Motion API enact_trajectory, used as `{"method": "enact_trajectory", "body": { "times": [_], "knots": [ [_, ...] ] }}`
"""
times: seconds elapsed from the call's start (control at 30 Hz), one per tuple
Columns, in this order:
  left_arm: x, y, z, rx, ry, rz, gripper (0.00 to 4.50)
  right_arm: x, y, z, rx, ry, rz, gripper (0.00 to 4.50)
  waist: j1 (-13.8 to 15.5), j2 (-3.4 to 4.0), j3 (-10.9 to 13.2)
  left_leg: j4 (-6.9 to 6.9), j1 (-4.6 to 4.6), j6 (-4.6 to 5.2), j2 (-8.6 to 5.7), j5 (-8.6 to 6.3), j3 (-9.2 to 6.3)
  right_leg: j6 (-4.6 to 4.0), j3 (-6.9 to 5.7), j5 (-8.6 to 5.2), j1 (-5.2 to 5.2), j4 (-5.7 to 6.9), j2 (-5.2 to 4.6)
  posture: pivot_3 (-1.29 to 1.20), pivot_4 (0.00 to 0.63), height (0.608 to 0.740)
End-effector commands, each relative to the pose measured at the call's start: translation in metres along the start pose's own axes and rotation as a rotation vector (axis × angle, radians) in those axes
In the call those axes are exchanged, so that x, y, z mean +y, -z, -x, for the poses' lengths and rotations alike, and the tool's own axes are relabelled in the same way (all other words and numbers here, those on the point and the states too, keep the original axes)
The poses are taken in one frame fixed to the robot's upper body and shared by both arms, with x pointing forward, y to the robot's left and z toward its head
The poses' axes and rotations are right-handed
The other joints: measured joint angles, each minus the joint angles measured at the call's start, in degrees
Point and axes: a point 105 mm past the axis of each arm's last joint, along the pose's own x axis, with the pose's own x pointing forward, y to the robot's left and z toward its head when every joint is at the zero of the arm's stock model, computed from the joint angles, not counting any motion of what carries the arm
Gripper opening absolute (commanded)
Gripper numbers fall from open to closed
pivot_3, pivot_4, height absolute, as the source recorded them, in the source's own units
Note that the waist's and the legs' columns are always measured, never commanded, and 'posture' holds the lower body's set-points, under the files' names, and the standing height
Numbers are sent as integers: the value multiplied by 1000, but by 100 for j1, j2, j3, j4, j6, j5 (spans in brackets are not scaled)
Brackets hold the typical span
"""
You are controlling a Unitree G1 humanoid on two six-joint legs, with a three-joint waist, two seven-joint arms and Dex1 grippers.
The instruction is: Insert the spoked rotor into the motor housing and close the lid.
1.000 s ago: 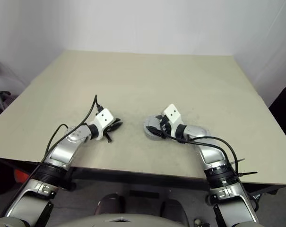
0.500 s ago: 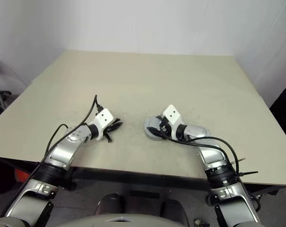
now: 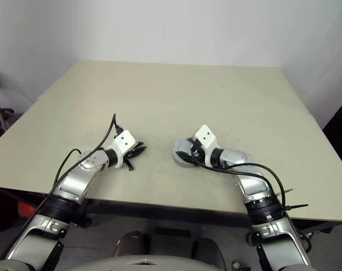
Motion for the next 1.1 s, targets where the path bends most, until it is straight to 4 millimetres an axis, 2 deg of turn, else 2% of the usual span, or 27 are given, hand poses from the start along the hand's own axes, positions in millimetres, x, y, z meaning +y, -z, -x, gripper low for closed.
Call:
{"method": "enact_trajectory", "body": {
  "times": [0.03,0.33,0.43,0.53,0.6,0.73,1.1],
  "knots": [
    [5,-9,2,-25,-17,-32,831,-10,-7,2,3,35,47,3000,0,0,0,0,0,0,0,0,0,0,0,0,0,0,0,0,0,740],
    [5,-9,2,-25,-17,-32,831,-17,13,2,112,77,38,3000,-1,0,0,0,17,0,0,0,1,0,0,0,15,3,0,0,0,740],
    [5,-9,2,-25,-17,-31,831,-24,25,3,180,112,34,3000,-2,0,-1,0,19,-1,0,1,0,0,1,0,18,2,0,0,0,740],
    [5,-9,2,-25,-18,-31,831,-19,26,2,182,81,14,3000,-1,-1,-1,0,37,-3,0,2,0,1,1,0,38,1,-1,0,0,740],
    [5,-9,2,-24,-18,-31,831,-17,25,2,169,69,4,3000,7,-1,-1,0,53,-3,0,1,-1,36,2,-20,58,-1,-1,0,0,740],
    [5,-8,2,-21,-18,-36,831,-16,18,1,137,60,3,3000,10,-1,-1,0,64,-3,-1,1,-7,42,4,-24,77,-7,-3,0,0,740],
    [5,-8,2,-22,-16,-39,831,-9,-21,2,-37,18,-8,3000,1,0,-1,-7,35,5,1,-4,-8,2,4,-1,36,-4,-1,0,0,740]
  ]
}}
